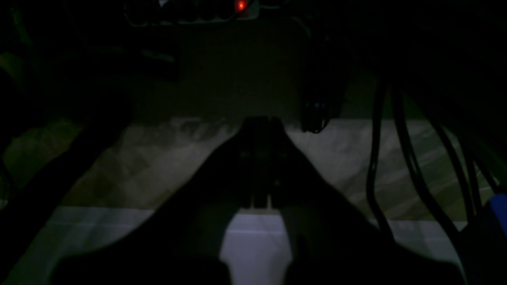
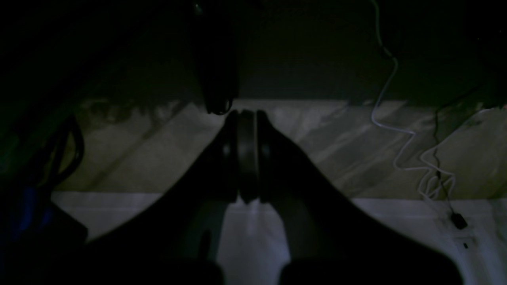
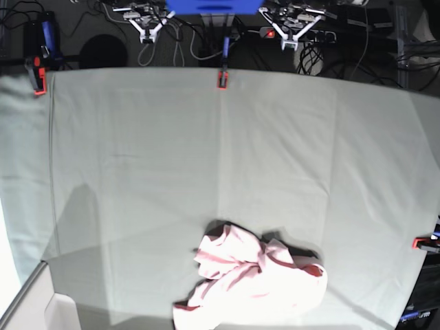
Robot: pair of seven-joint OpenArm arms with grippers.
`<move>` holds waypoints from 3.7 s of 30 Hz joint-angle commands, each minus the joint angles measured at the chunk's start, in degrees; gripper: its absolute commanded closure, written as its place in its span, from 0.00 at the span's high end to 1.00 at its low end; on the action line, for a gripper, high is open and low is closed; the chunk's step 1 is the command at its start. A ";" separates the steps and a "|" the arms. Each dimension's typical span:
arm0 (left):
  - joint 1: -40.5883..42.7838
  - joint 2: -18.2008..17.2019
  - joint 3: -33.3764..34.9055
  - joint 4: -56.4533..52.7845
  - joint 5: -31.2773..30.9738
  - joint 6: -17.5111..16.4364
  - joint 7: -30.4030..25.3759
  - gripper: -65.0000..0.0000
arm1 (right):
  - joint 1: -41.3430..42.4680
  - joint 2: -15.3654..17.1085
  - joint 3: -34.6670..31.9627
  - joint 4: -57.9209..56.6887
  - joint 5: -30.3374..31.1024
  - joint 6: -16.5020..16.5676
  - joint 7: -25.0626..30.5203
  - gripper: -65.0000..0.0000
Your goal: Layout the t-shirt on the table in an organized manner, then fold the t-shirt properly
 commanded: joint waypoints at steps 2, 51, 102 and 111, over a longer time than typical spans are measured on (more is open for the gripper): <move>1.33 -0.23 0.10 -0.25 -0.23 0.38 0.21 0.00 | -0.34 -0.23 0.01 -0.05 0.21 0.67 -0.12 0.00; 5.29 -2.87 0.19 6.61 -0.49 0.03 0.47 0.00 | -5.97 -2.34 0.10 8.03 0.39 0.67 -0.03 0.00; 5.37 -4.54 0.28 6.87 -0.32 0.21 0.47 0.00 | -9.66 -1.64 -0.17 11.90 0.39 0.67 -0.12 0.00; 5.73 -4.54 0.28 6.87 -0.41 0.03 0.56 0.00 | -9.83 -1.55 0.01 11.90 0.39 0.67 -0.12 0.00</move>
